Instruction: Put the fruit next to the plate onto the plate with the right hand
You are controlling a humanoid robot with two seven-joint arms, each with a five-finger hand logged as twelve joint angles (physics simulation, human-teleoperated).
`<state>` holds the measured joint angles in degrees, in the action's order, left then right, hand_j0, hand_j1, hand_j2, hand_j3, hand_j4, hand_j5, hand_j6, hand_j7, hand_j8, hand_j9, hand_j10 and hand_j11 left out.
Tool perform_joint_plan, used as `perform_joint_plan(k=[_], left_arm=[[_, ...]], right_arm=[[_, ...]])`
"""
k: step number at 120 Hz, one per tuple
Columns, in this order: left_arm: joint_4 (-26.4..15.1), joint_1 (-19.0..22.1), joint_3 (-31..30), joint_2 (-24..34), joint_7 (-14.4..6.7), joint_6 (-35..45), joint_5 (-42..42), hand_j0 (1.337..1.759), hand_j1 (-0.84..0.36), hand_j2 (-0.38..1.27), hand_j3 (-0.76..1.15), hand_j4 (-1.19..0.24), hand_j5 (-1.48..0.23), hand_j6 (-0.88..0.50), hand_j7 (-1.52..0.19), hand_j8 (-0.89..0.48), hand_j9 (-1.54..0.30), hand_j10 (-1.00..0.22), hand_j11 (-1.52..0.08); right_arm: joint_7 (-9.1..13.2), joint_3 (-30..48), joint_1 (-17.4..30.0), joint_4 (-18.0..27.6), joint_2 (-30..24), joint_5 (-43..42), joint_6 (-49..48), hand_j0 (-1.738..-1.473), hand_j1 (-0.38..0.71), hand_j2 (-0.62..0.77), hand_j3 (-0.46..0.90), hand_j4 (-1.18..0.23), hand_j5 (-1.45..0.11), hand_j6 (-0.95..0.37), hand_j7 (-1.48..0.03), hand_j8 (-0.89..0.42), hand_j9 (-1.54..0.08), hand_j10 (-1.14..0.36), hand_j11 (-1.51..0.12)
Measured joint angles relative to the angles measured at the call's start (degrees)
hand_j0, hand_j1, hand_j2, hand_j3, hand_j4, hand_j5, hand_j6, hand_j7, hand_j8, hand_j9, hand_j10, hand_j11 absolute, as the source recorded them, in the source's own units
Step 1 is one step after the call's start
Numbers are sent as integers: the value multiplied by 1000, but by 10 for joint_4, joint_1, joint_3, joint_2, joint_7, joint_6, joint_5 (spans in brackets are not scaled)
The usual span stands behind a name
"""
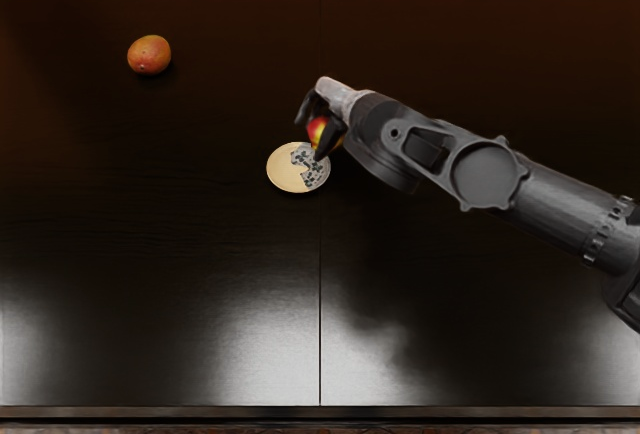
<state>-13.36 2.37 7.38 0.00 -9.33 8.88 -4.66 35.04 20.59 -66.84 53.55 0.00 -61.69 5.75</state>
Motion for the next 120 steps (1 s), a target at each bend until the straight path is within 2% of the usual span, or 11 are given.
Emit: perform_joint_plan(k=[18, 20, 30, 39, 64, 74, 88, 96, 112, 116, 120], left_arm=[[0, 0, 0, 0, 0, 0, 0, 1658, 341, 1, 0, -7, -9, -7, -9, -7, -9, -7, -9], [0, 0, 0, 0, 0, 0, 0, 1658, 341, 1, 0, -7, -9, -7, -9, -7, -9, -7, -9], [0, 0, 0, 0, 0, 0, 0, 1658, 341, 1, 0, -7, -9, -7, -9, -7, -9, -7, -9], [0, 0, 0, 0, 0, 0, 0, 1658, 341, 1, 0, -7, -9, -7, -9, -7, -9, -7, -9], [0, 0, 0, 0, 0, 0, 0, 1658, 341, 1, 0, -7, -9, -7, -9, -7, -9, -7, -9], [0, 0, 0, 0, 0, 0, 0, 1658, 341, 1, 0, -7, -9, -7, -9, -7, -9, -7, -9], [0, 0, 0, 0, 0, 0, 0, 1658, 341, 1, 0, -7, -9, -7, -9, -7, -9, -7, -9], [0, 0, 0, 0, 0, 0, 0, 1658, 341, 1, 0, -7, -9, -7, -9, -7, -9, -7, -9], [0, 0, 0, 0, 0, 0, 0, 1658, 341, 1, 0, -7, -9, -7, -9, -7, -9, -7, -9], [0, 0, 0, 0, 0, 0, 0, 1658, 341, 1, 0, -7, -9, -7, -9, -7, -9, -7, -9], [0, 0, 0, 0, 0, 0, 0, 1658, 341, 1, 0, -7, -9, -7, -9, -7, -9, -7, -9]], right_arm=[[0, -14, 0, 28, 0, 1, 0, -1650, 156, 98, 0, -714, -882, -613, -905, -522, -895, -657, -920], [0, -15, 0, 29, 0, 2, 2, -1651, 151, 93, 0, -689, -852, -618, -874, -513, -864, -661, -889], [0, -16, 0, 29, 0, 2, 18, -1653, 9, 58, 0, -480, -595, -433, -610, -363, -603, -461, -619], [0, -17, 0, 30, 0, 2, 26, -1655, -88, 38, 0, -344, -427, -311, -437, -263, -432, -331, -444], [0, 8, -4, 37, 0, 3, 25, -1657, -230, 10, 0, -146, -181, -135, -185, -117, -183, -141, -188], [0, 44, -3, 87, -5, 31, 4, -1657, -258, 5, 0, -108, -134, -101, -137, -89, -136, -104, -138], [0, 78, 10, 170, -66, 106, -25, -1658, -281, 1, 0, -75, -94, -72, -95, -64, -94, -73, -96], [0, 136, 55, 209, -108, 141, -74, -1658, -290, -1, 0, -63, -79, -61, -80, -56, -79, -62, -81], [-1, 322, 210, 246, -160, 178, -239, -1658, -300, -4, 0, -49, -61, -48, -61, -45, -61, -48, -62], [-11, 357, 247, 250, -177, 191, -279, -1658, -301, -4, 0, -46, -58, -45, -59, -43, -58, -45, -59], [-36, 383, 280, 252, -199, 206, -314, -1658, -303, -4, 0, -44, -56, -43, -56, -41, -56, -43, -56]])
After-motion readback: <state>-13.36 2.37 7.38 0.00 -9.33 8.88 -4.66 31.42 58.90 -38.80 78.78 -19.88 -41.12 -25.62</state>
